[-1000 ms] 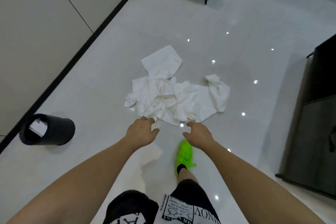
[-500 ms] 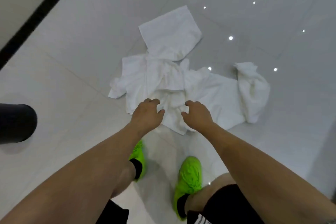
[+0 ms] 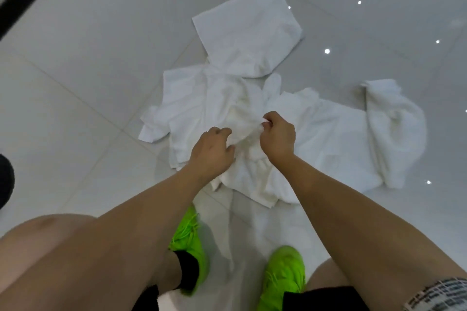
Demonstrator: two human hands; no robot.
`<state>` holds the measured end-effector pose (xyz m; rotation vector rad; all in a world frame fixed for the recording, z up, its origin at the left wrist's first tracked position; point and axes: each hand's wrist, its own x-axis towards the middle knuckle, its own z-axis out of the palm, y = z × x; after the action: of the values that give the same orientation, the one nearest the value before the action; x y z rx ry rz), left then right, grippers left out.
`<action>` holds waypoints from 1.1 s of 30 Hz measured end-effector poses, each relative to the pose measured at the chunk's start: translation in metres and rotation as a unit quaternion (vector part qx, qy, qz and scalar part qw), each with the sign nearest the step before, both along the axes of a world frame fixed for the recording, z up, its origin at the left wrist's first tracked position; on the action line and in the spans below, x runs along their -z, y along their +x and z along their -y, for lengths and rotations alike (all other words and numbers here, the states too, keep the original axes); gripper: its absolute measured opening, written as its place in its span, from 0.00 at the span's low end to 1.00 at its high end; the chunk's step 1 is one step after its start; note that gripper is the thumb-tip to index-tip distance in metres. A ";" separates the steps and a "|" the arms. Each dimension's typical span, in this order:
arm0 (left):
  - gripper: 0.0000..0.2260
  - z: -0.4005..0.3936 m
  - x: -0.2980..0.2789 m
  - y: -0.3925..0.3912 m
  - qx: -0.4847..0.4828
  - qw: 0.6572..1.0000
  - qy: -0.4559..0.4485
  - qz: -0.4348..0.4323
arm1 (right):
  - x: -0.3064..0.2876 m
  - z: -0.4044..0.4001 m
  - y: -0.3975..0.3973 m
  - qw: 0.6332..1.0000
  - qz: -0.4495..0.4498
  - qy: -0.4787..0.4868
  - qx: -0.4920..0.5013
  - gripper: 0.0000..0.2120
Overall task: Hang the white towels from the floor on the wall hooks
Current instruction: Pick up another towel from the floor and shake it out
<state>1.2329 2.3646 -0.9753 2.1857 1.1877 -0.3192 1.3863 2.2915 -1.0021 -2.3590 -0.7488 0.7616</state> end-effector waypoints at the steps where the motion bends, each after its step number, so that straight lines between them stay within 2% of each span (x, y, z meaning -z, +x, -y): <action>1: 0.21 0.005 -0.026 -0.003 0.009 1.000 -0.005 -0.004 | -0.027 0.003 -0.002 0.999 -0.025 0.010 0.031 0.09; 5: 0.21 0.010 -0.165 -0.002 0.017 1.000 0.016 0.020 | -0.175 0.011 -0.004 0.993 -0.092 0.055 0.049 0.10; 7: 0.21 0.011 -0.251 0.005 0.014 0.998 0.043 0.037 | -0.265 0.014 -0.002 0.992 -0.092 0.077 0.038 0.11; 14: 0.19 0.031 -0.544 0.049 0.031 0.987 0.101 0.121 | -0.580 0.038 0.030 0.991 -0.019 0.128 -0.017 0.11; 18: 0.20 0.053 -0.674 0.082 0.079 0.973 0.102 0.192 | -0.715 0.078 0.056 0.985 0.036 0.169 0.018 0.13; 22: 0.24 0.108 -0.767 0.101 0.156 0.950 0.071 0.260 | -0.806 0.145 0.052 0.971 0.094 0.205 0.083 0.12; 26: 0.13 0.179 -0.825 0.097 0.254 0.903 0.173 0.300 | -0.868 0.225 0.021 0.956 0.118 0.228 0.143 0.07; 28: 0.08 0.210 -0.844 0.095 0.277 0.870 0.230 0.337 | -0.886 0.269 0.001 0.949 0.124 0.242 0.161 0.07; 30: 0.08 0.241 -0.857 0.092 0.299 0.843 0.258 0.364 | -0.895 0.316 -0.019 0.942 0.144 0.240 0.182 0.12; 33: 0.12 0.289 -0.873 0.086 0.320 0.823 0.248 0.399 | -0.896 0.389 -0.042 0.944 0.210 0.152 0.206 0.16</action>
<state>1.3189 2.0758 -0.1023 2.6696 0.0295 0.6813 1.3438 1.9025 -0.1061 -2.2934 -0.4635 -0.0395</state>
